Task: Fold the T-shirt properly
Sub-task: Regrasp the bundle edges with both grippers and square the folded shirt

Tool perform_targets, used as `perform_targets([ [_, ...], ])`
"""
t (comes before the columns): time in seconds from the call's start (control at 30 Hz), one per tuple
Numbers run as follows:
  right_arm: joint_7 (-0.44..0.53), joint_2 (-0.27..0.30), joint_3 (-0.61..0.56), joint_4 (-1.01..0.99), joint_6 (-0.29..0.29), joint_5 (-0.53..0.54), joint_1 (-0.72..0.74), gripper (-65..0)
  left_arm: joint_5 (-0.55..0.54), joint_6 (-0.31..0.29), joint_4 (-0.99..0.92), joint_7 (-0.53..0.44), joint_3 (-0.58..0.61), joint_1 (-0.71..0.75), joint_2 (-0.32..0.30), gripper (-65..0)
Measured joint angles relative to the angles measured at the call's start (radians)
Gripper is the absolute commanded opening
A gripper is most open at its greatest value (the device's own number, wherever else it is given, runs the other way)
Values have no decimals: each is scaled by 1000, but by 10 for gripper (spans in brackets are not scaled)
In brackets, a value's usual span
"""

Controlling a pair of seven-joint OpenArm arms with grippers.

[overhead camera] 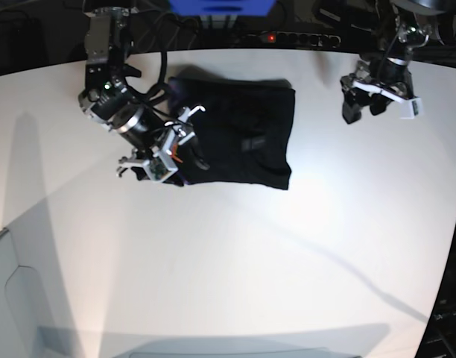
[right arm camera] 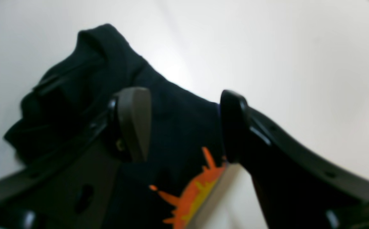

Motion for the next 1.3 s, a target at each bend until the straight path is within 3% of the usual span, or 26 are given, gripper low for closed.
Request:
perform_targets([
  [0.17, -1, -11, -2, 0, 0, 0, -15, -296, -1, 0, 1, 71, 88, -7, 53, -219],
  [0.43, -3, -8, 3, 0, 0, 0, -16, -296, -1, 3, 0, 69, 339, -86, 45, -219],
  [0.7, -7, 11, 1, 0, 0, 0, -16, -296, 134, 8, -6, 66, 596, -183, 62, -219],
  [0.83, -10, 28, 4, 0, 0, -3, -18, -296, 156, 8, -6, 79, 633, -223, 103, -219],
  [1.1, -10, 47, 9, -1, 0, -2, -24, -297, 192, 8, -11, 81, 637, -285, 97, -219],
  [1.3, -8, 45, 34, -3, 0, -1, -29, -298, 180, 6, -162, 59, 644, -446, 108, -219],
])
